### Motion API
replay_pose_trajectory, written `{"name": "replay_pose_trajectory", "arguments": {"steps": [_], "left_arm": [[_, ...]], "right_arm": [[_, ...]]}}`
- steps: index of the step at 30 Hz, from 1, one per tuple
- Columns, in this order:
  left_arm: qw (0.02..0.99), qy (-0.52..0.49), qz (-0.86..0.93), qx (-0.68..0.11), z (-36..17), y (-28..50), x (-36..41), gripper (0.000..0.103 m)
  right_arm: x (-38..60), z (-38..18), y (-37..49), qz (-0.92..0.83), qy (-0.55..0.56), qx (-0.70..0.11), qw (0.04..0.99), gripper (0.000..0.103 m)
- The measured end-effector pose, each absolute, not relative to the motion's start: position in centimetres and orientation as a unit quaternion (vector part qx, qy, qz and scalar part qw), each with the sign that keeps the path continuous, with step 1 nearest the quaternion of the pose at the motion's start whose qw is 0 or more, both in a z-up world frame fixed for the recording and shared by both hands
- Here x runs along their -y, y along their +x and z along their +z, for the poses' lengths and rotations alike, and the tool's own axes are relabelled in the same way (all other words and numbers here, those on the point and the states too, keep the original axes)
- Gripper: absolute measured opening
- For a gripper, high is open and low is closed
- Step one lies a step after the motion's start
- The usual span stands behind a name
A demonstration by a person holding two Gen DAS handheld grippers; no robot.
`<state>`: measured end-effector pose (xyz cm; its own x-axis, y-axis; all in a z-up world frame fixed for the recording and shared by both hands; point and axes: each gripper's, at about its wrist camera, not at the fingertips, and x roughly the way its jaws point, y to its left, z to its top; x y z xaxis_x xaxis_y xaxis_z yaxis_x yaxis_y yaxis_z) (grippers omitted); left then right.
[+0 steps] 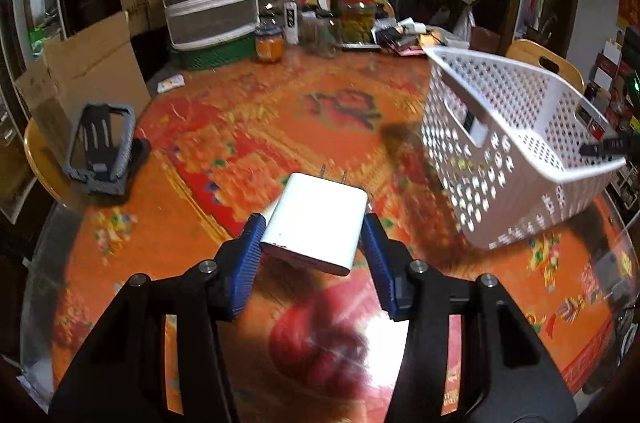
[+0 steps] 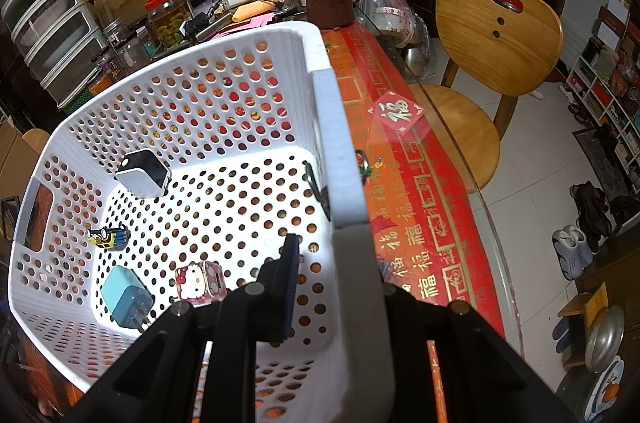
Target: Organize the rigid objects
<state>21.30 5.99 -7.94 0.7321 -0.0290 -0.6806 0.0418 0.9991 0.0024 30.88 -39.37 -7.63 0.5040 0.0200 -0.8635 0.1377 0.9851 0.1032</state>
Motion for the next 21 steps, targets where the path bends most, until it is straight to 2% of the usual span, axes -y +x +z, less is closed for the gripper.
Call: {"name": "replay_pose_trajectory", "arguments": {"steps": [15,21], "left_arm": [[0.946,0.041,0.023,-0.321,-0.5,26.7,-6.9,0.046],[0.949,0.045,0.015,-0.313,1.1,27.9,-4.8,0.046]], "right_arm": [[39.3,-7.6,30.9,-0.034,0.080,-0.497,0.864,0.020],[39.3,-7.6,30.9,-0.034,0.079,-0.497,0.863,0.020]]}}
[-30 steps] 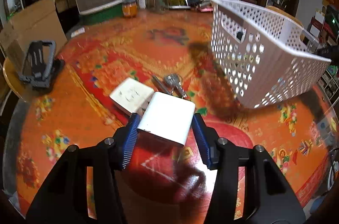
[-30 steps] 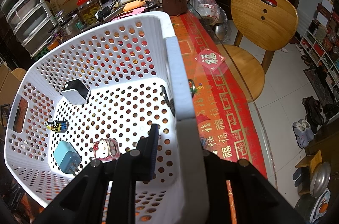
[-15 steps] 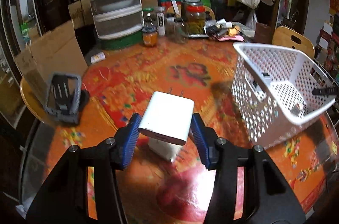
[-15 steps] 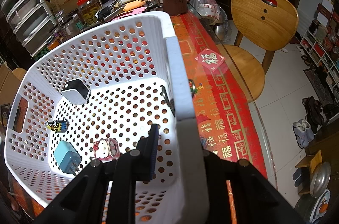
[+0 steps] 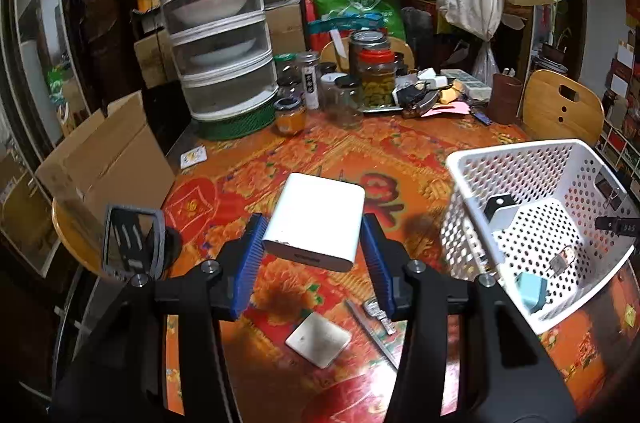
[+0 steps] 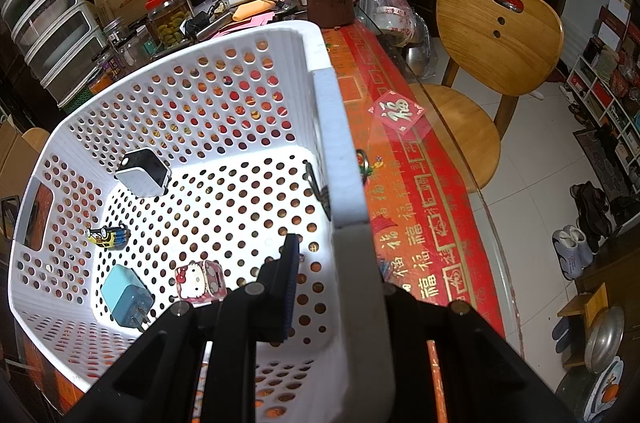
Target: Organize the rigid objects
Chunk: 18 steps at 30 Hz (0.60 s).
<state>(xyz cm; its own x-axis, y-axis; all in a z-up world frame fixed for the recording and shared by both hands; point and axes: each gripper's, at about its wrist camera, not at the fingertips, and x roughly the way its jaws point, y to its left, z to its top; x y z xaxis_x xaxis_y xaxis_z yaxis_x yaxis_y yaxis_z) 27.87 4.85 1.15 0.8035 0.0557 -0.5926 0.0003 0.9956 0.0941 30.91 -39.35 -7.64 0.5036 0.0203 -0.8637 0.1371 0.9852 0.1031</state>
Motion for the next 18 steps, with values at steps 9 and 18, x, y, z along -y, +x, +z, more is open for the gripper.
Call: {"name": "replay_pose_trajectory", "arguments": {"steps": [9,18], "left_arm": [[0.951,0.073,-0.015,-0.301,3.6,28.9,0.8,0.045],[0.933,0.124,-0.069,-0.330,3.4,30.9,8.4,0.025]], "right_arm": [[39.3,-7.6,30.9,-0.034,0.079,-0.497,0.864,0.020],[39.2,-7.7,30.9,-0.034,0.079,-0.497,0.864,0.020]]}}
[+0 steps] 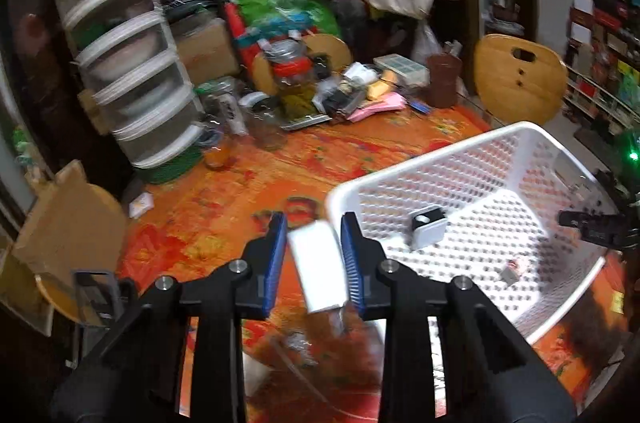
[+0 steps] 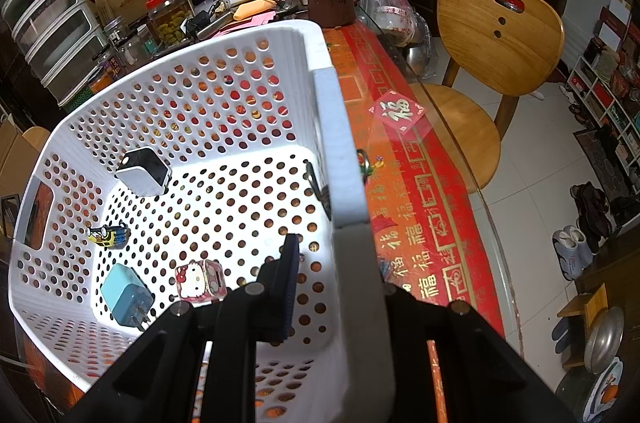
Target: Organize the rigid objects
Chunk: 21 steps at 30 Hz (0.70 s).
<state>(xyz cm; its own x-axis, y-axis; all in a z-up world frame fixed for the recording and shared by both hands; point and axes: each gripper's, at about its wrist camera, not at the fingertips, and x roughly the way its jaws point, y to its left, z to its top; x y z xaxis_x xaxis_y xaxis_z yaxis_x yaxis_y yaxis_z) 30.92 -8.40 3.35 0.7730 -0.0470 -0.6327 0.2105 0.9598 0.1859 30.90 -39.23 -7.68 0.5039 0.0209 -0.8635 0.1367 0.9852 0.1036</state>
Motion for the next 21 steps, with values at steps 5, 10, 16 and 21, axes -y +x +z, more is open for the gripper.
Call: {"name": "replay_pose_trajectory", "arguments": {"steps": [5,10,16,21], "left_arm": [[0.924,0.136,-0.086,-0.346,1.9,31.7,11.5,0.021],[0.929,0.115,-0.091,-0.340,2.0,31.2,10.1,0.021],[0.931,0.039,-0.035,-0.360,-1.2,26.8,0.3,0.066],[0.926,0.025,-0.006,-0.377,-7.1,19.4,-3.2,0.096]], "right_arm": [[39.0,-7.8,30.8,-0.032,0.079,-0.498,0.863,0.021],[38.9,-7.8,30.7,-0.032,0.080,-0.498,0.863,0.021],[38.9,-7.9,30.6,-0.030,0.077,-0.498,0.863,0.021],[39.0,-7.7,30.7,-0.030,0.077,-0.496,0.864,0.021]]}}
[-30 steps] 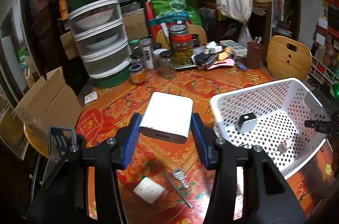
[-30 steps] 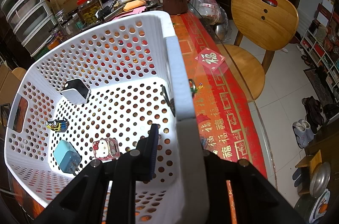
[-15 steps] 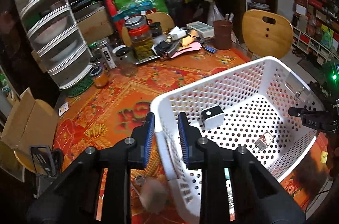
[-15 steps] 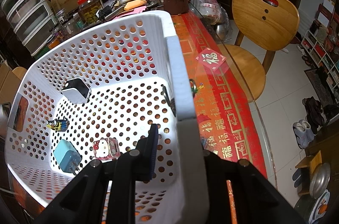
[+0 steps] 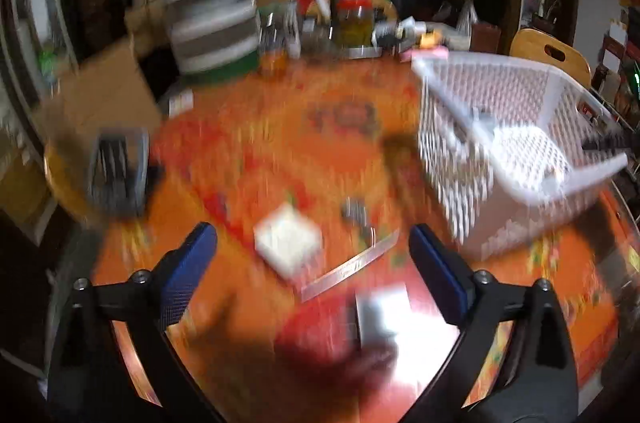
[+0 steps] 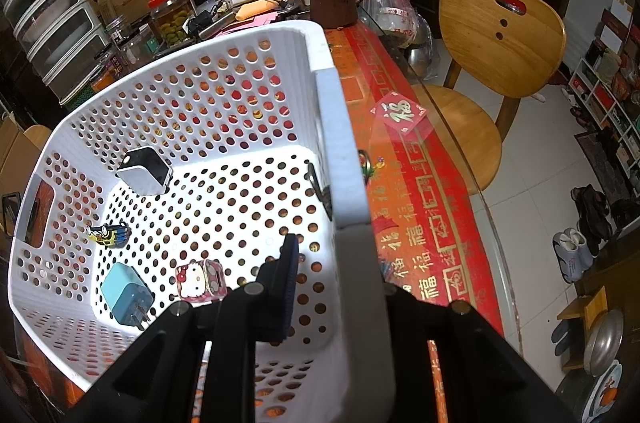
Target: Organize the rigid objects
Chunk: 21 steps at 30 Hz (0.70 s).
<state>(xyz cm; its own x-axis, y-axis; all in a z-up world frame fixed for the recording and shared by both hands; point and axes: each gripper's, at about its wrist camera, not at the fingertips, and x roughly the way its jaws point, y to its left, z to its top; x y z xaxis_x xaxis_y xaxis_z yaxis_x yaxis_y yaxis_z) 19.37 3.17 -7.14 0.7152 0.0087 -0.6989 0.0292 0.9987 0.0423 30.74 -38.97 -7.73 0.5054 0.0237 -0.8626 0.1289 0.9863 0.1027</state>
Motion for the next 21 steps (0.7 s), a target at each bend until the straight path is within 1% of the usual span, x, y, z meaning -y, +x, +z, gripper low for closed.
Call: {"name": "replay_pose_trajectory", "arguments": {"steps": [2,5,7,8,9,10,11,12,16,21], "left_arm": [[0.915,0.008,-0.035,-0.402,-9.5,17.8,-3.0,0.096],[0.900,0.057,-0.013,-0.433,-13.1,17.7,-1.1,0.096],[0.891,0.044,-0.018,-0.451,-14.6,18.3,-1.0,0.096],[0.890,0.032,-0.025,-0.453,-15.1,18.5,-0.7,0.092],[0.889,0.022,-0.028,-0.457,-15.5,18.7,-0.7,0.081],[0.888,0.020,-0.026,-0.459,-15.7,19.0,-0.5,0.073],[0.887,0.013,-0.029,-0.461,-15.9,19.3,-0.5,0.059],[0.886,0.003,-0.033,-0.462,-16.0,19.4,-0.7,0.055],[0.893,0.015,-0.020,-0.449,-15.3,19.6,-0.5,0.055],[0.910,0.023,-0.017,-0.413,-12.0,19.0,-1.3,0.055]], "right_arm": [[39.0,-7.7,30.9,-0.030,0.077,-0.496,0.864,0.021],[39.1,-7.6,30.9,-0.031,0.079,-0.495,0.865,0.021],[39.2,-7.6,31.0,-0.030,0.079,-0.495,0.864,0.021],[39.2,-7.7,31.0,-0.030,0.079,-0.496,0.864,0.021],[39.2,-7.7,31.0,-0.030,0.079,-0.496,0.864,0.021],[39.2,-7.7,31.1,-0.030,0.079,-0.496,0.864,0.021],[39.2,-7.7,31.1,-0.030,0.079,-0.496,0.864,0.021],[39.2,-7.7,31.0,-0.030,0.079,-0.496,0.864,0.021],[39.2,-7.7,31.0,-0.028,0.079,-0.495,0.865,0.021],[39.2,-7.8,30.9,-0.028,0.079,-0.495,0.865,0.021]]}}
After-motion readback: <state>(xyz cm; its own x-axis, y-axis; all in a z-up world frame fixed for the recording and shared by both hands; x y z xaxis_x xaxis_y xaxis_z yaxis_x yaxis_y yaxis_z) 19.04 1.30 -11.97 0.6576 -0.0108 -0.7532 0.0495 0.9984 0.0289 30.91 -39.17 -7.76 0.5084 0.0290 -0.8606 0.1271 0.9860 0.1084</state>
